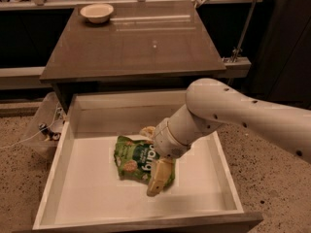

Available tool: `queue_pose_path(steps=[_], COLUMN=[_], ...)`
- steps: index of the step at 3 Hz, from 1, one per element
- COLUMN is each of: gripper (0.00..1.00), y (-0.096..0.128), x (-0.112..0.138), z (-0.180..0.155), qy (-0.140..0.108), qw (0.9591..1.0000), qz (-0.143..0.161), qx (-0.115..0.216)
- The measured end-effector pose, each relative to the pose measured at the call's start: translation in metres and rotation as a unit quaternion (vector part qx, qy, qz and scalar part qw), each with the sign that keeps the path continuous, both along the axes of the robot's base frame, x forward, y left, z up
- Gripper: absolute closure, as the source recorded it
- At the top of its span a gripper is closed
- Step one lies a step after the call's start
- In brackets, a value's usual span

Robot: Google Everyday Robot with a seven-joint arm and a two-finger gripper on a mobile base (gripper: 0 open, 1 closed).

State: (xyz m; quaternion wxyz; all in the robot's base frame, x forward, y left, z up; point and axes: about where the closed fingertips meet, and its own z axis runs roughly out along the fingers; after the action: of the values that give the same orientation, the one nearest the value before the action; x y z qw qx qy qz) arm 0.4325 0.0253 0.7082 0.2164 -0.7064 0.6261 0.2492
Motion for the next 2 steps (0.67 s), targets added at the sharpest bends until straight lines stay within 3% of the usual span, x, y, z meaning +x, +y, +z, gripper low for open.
queue_pose_path(steps=[1, 2], gripper=[0.0, 0.0], y=[-0.01, -0.014], x=[0.006, 0.008], z=[-0.015, -0.038], qy=[0.006, -0.002], qw=[0.9988, 0.9933], qz=[-0.043, -0.09], qx=[-0.024, -0.072])
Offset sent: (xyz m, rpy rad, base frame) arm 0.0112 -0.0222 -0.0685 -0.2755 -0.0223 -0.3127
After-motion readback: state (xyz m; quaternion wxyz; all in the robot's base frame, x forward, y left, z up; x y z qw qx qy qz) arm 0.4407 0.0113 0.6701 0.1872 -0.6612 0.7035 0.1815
